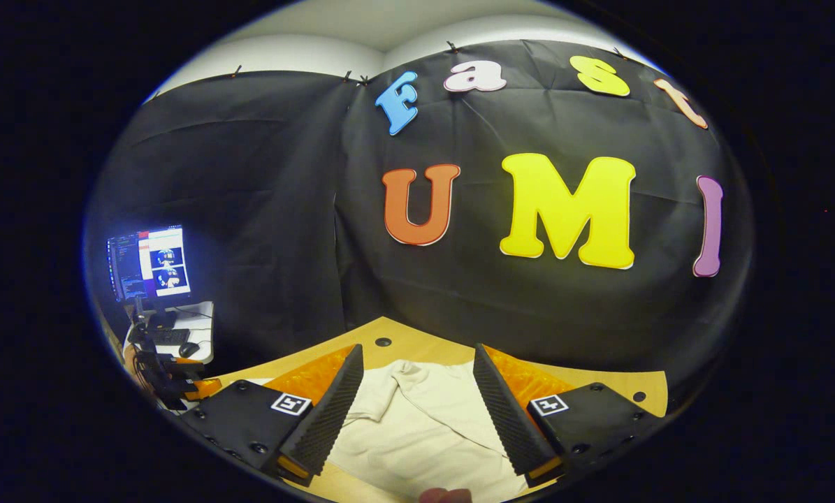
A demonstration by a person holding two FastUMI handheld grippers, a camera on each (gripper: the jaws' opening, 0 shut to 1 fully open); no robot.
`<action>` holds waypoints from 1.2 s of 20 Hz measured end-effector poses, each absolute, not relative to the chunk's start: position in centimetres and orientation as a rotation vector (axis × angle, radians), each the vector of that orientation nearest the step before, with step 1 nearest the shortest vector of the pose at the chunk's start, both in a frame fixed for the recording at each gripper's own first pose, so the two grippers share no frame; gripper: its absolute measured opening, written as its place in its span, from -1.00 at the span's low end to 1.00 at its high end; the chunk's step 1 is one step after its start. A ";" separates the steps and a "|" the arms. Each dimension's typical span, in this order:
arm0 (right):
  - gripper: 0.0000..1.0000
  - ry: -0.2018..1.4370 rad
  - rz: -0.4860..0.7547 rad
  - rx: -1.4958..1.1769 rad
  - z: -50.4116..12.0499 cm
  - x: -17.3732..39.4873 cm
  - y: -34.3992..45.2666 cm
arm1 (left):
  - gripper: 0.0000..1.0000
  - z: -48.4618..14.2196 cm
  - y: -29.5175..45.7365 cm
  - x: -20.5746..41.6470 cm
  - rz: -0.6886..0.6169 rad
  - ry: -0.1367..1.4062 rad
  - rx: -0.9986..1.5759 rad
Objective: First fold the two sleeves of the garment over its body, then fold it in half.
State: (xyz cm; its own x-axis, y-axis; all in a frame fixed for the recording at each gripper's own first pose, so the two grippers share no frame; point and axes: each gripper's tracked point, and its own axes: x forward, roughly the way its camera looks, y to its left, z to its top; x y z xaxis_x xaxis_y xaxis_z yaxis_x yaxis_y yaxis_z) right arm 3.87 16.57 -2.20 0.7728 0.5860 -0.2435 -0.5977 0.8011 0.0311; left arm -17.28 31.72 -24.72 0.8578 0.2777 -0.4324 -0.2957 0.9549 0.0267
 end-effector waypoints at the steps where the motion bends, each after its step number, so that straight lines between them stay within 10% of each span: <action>1: 0.95 0.242 0.633 -0.052 -1.9 3.3 16.1 | 1.00 -25.5 32.2 -17.4 0.301 0.461 -0.040; 24: 0.96 0.331 0.496 -0.127 -3.8 1.8 12.2 | 0.75 -35.3 35.1 -15.3 0.262 0.635 -0.134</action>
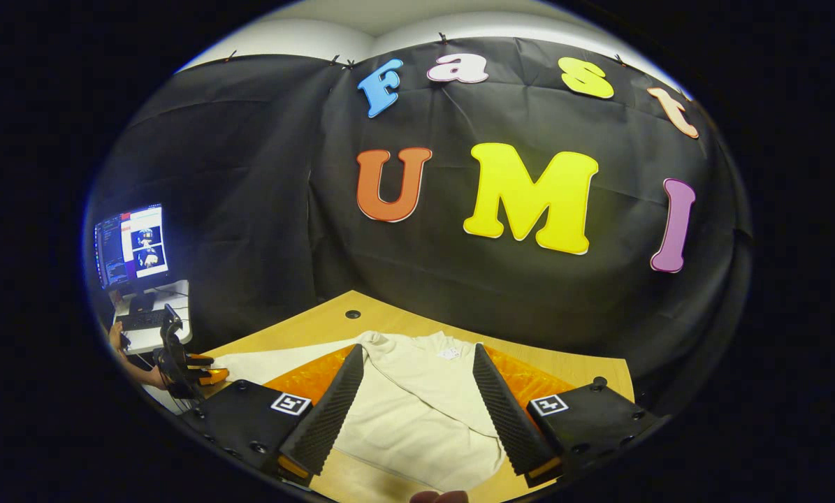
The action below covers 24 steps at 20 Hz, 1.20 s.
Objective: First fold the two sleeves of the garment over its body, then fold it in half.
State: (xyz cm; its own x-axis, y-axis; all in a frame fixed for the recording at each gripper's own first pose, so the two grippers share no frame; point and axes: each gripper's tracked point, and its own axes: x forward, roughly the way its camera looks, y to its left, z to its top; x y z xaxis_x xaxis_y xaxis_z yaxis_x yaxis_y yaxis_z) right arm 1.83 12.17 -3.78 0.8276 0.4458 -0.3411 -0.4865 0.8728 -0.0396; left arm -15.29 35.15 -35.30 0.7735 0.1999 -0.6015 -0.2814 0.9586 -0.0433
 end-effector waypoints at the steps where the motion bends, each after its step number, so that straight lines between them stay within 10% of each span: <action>1: 0.96 0.332 0.495 -0.132 -3.9 1.8 11.9 | 0.49 -35.3 34.9 -15.2 0.267 0.639 -0.137; 5: 0.96 0.344 0.491 -0.141 -4.2 1.6 11.1 | -0.68 -35.0 34.5 -15.1 0.271 0.648 -0.134; 7: 0.96 0.348 0.491 -0.134 -4.3 1.7 10.8 | -0.92 -34.9 34.1 -14.9 0.275 0.665 -0.171; 24: 0.95 0.311 0.392 0.032 -3.0 1.7 1.4 | -0.94 -15.7 23.1 -0.3 0.002 0.404 -0.243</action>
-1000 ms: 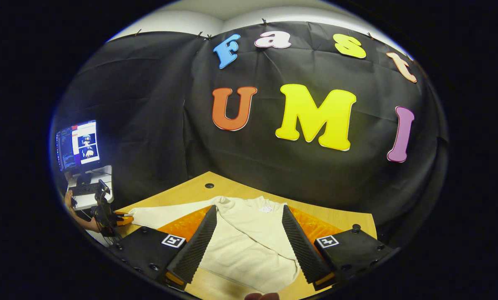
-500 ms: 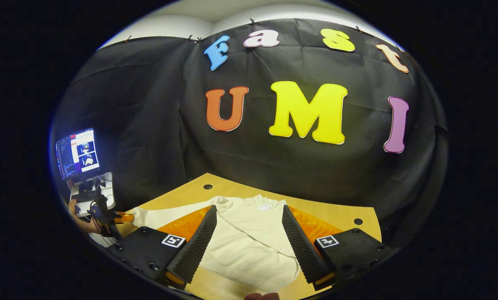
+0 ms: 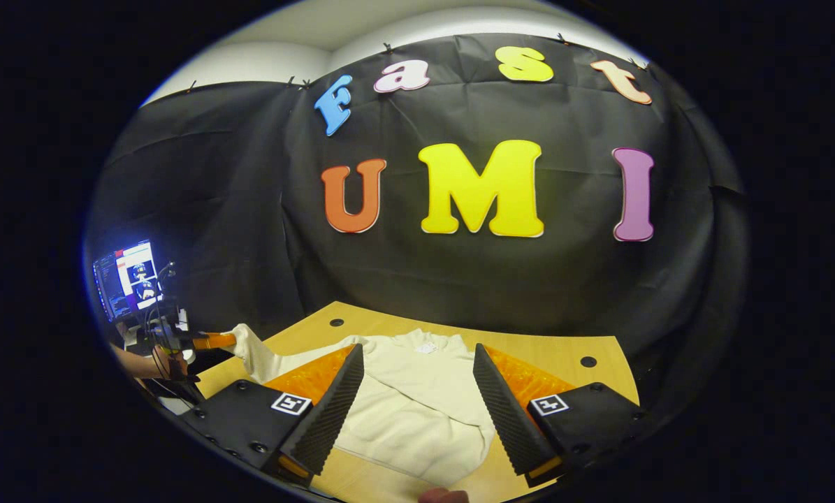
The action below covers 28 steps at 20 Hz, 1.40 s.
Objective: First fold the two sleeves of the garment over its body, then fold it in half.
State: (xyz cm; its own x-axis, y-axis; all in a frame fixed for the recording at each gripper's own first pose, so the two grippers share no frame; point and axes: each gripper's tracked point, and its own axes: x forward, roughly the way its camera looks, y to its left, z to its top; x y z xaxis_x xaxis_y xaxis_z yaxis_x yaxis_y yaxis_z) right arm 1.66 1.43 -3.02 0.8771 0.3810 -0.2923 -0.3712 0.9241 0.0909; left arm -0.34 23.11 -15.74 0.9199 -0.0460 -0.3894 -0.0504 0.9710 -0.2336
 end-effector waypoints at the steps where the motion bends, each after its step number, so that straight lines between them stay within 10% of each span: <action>1: 0.95 0.308 0.373 0.045 -3.2 1.2 0.4 | -0.94 -14.5 22.0 1.1 -0.024 0.391 -0.236; 14: 0.95 0.248 -0.001 0.159 -2.1 -4.5 -17.7 | -0.94 -6.2 -3.3 14.6 -0.480 0.305 -0.219; 28: 0.94 0.382 -0.207 0.118 -4.8 -8.8 -24.9 | -0.94 -26.8 -20.9 19.5 -0.623 0.633 -0.240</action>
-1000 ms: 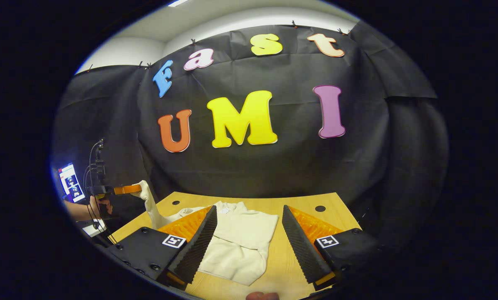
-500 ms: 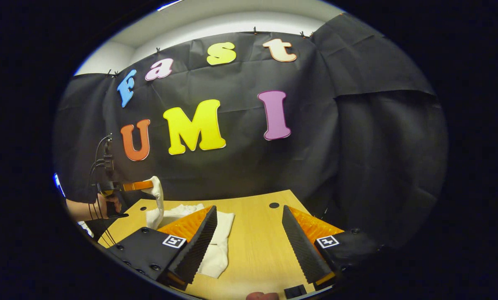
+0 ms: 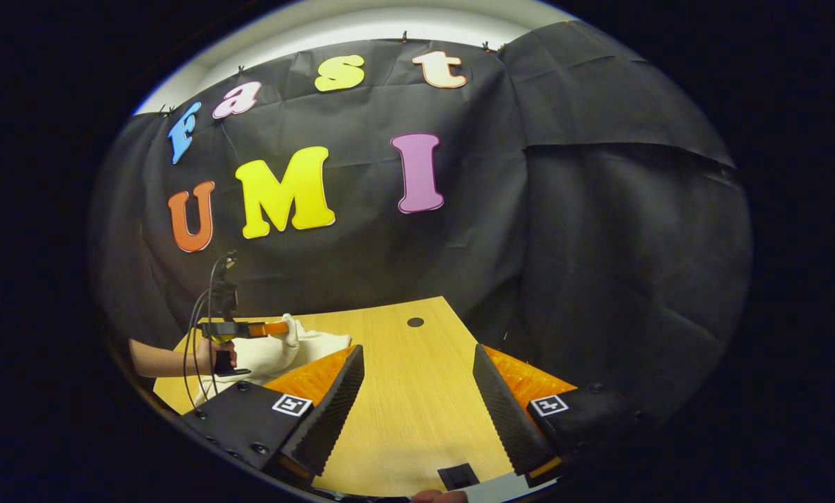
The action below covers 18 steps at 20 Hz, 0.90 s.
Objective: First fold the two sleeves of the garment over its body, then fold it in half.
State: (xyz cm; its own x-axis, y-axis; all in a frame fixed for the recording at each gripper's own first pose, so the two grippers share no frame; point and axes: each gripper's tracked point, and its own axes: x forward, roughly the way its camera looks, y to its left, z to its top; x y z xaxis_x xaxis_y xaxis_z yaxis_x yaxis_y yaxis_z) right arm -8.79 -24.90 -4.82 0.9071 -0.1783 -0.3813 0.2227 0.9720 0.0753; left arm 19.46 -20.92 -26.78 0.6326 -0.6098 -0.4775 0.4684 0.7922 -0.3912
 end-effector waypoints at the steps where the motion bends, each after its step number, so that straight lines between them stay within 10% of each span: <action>1: 0.94 0.398 -0.200 0.110 -5.1 -8.7 -24.7 | -0.92 -28.1 -21.6 19.8 -0.613 0.652 -0.245; 6: 0.94 0.443 -0.150 0.070 -5.5 -7.7 -22.8 | -0.60 -31.5 -23.6 20.5 -0.589 0.694 -0.232; 9: 0.95 0.439 -0.111 0.057 -5.5 -6.9 -21.5 | 1.00 -30.2 -23.3 19.8 -0.590 0.674 -0.233; 18: 0.94 0.381 0.024 0.087 -5.5 -2.4 -15.6 | 0.96 -18.5 -11.2 17.9 -0.367 0.392 -0.099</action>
